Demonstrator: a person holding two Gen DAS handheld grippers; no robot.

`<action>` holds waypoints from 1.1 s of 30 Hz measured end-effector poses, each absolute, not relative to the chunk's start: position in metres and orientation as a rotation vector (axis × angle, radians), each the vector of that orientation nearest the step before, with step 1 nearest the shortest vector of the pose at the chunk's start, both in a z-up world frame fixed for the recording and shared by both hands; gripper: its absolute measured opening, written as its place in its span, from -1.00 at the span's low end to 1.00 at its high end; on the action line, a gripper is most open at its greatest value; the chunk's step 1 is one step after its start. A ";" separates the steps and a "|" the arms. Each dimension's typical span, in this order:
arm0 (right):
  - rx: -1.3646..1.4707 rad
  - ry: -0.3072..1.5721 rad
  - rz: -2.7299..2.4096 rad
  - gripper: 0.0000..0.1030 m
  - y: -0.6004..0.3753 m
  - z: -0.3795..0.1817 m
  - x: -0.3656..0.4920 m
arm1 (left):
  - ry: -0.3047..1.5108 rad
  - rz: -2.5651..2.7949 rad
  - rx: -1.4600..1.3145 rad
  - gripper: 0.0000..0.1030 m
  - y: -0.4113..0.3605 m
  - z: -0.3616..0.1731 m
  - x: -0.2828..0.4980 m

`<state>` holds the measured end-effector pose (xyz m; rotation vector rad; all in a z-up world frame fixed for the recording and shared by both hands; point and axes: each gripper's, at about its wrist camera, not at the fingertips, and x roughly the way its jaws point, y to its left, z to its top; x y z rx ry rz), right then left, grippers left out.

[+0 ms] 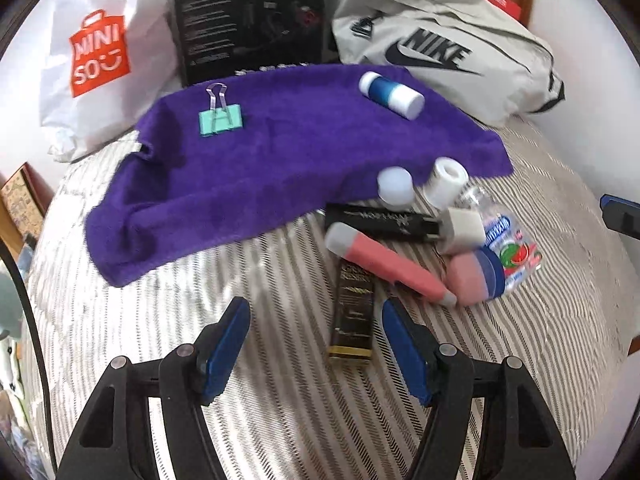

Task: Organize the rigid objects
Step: 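Grasp the Grand Reserve bottle with left gripper while right grasps the candy bottle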

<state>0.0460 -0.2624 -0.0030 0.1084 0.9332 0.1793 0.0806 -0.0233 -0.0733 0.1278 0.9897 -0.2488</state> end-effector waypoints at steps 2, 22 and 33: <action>0.104 0.938 0.179 0.41 -0.262 -0.006 0.042 | 0.988 -0.257 0.162 0.25 -0.029 -0.078 0.081; 0.115 0.966 0.194 0.41 -0.262 -0.026 0.041 | 0.977 -0.299 0.212 -0.56 -0.035 -0.077 0.075; 0.134 0.997 0.273 0.41 -0.233 -0.044 0.068 | 0.990 -0.195 0.156 -0.55 -0.001 -0.075 0.058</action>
